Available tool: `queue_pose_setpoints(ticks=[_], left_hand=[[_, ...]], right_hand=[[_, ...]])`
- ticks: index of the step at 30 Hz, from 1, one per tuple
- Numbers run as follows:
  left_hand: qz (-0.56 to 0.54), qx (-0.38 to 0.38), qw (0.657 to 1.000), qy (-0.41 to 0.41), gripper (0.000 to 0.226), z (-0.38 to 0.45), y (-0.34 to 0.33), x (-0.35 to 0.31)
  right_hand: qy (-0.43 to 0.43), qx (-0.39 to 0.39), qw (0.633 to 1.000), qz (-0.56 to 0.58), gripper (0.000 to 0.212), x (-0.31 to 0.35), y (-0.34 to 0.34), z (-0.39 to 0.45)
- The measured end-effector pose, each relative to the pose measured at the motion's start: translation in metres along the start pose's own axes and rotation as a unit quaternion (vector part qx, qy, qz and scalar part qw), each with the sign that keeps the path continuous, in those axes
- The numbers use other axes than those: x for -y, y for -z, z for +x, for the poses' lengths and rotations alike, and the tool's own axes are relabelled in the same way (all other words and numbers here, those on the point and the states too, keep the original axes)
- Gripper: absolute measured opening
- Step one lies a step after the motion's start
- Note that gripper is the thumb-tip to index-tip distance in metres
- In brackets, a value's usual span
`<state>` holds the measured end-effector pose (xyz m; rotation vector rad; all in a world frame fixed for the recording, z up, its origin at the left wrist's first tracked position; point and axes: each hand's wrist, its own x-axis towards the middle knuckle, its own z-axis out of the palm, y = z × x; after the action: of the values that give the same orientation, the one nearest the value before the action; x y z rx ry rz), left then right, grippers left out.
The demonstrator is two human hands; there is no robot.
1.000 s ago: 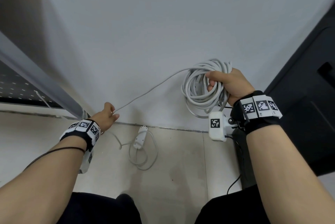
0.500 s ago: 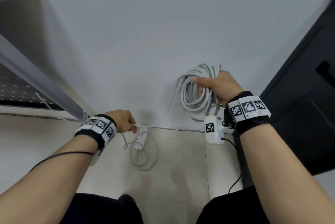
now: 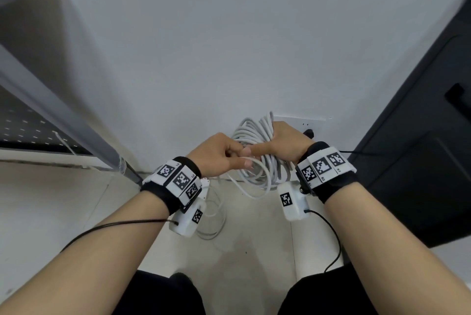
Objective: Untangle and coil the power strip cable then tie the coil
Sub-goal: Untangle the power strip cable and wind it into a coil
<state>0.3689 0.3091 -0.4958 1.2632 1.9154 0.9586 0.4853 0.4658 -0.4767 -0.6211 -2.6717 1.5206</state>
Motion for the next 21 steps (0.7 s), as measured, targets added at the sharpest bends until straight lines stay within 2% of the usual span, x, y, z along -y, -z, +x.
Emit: queue_pose_setpoints(ticks=[3, 8, 10, 15, 21], left_hand=[[-0.026, -0.084, 0.996, 0.017, 0.018, -0.001, 0.002, 0.006], [-0.055, -0.158, 0.986, 0.028, 0.021, 0.000, 0.001, 0.013], [-0.056, -0.171, 0.983, 0.029, 0.022, 0.001, 0.000, 0.014], [-0.076, -0.190, 0.979, 0.010, 0.032, 0.004, 0.000, 0.015], [-0.067, -0.112, 0.991, 0.001, 0.037, 0.004, 0.010, 0.041]], right_hand=[[0.001, 0.011, 1.000, 0.024, 0.044, 0.002, -0.003, -0.002], [0.000, 0.032, 0.999, -0.012, 0.068, 0.010, -0.010, -0.009], [-0.007, 0.026, 1.000, -0.011, 0.069, 0.009, -0.012, -0.009], [-0.012, 0.021, 0.999, 0.036, 0.050, 0.008, -0.008, -0.006], [-0.011, -0.018, 0.999, 0.025, 0.022, -0.002, 0.002, -0.002]])
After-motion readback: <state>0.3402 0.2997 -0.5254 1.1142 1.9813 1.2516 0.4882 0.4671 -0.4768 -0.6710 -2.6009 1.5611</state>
